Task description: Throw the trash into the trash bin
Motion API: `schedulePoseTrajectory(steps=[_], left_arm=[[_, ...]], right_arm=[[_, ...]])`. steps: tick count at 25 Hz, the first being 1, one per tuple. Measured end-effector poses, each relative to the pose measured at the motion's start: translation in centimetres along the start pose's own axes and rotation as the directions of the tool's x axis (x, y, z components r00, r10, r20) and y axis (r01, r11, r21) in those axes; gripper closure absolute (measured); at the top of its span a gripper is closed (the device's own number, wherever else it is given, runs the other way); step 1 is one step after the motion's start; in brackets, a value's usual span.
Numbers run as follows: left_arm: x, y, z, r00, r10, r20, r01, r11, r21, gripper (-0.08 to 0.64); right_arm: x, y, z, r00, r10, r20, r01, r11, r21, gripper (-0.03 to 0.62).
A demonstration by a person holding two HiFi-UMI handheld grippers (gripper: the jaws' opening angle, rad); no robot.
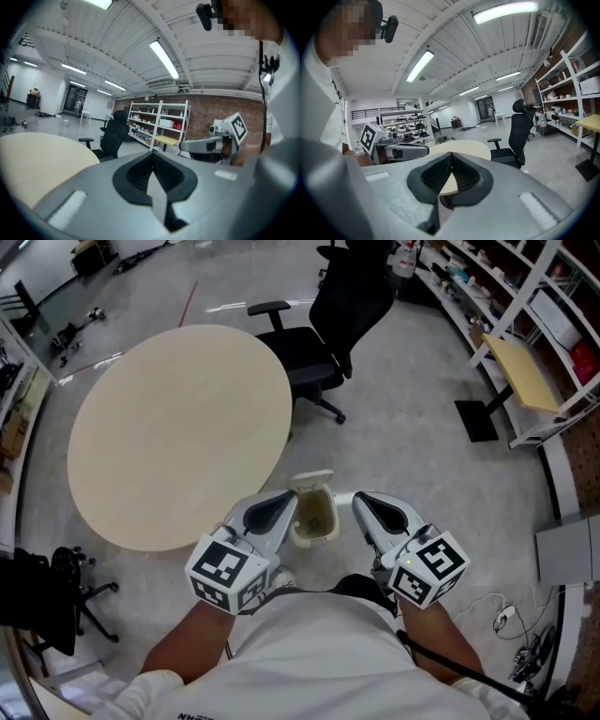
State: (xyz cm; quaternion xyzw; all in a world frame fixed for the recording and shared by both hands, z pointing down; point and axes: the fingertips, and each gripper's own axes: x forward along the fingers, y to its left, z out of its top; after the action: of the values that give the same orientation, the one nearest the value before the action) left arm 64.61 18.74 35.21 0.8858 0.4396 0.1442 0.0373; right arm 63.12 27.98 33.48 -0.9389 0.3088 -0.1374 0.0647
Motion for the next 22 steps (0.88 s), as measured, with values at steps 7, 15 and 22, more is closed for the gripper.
schedulePoseTrajectory(steps=[7,15,22], left_arm=[[0.2,-1.0,-0.9,0.997,0.079,-0.015,-0.079,0.997,-0.001,0.552],[1.2,-5.0,-1.7,0.988,0.151,-0.013,-0.152,0.988,-0.034,0.552],[2.0,-9.1,-1.9,0.983,0.182,0.012,-0.178,0.971,-0.159,0.552]], right_arm=[[-1.0,-0.8,0.4,0.998,0.056,0.016,-0.056,0.998,-0.001,0.589],[-4.9,-2.2,0.7,0.991,0.127,0.030,-0.126,0.991,-0.036,0.589],[-8.6,-3.3,-0.3,0.981,0.189,0.033,-0.188,0.982,-0.034,0.589]])
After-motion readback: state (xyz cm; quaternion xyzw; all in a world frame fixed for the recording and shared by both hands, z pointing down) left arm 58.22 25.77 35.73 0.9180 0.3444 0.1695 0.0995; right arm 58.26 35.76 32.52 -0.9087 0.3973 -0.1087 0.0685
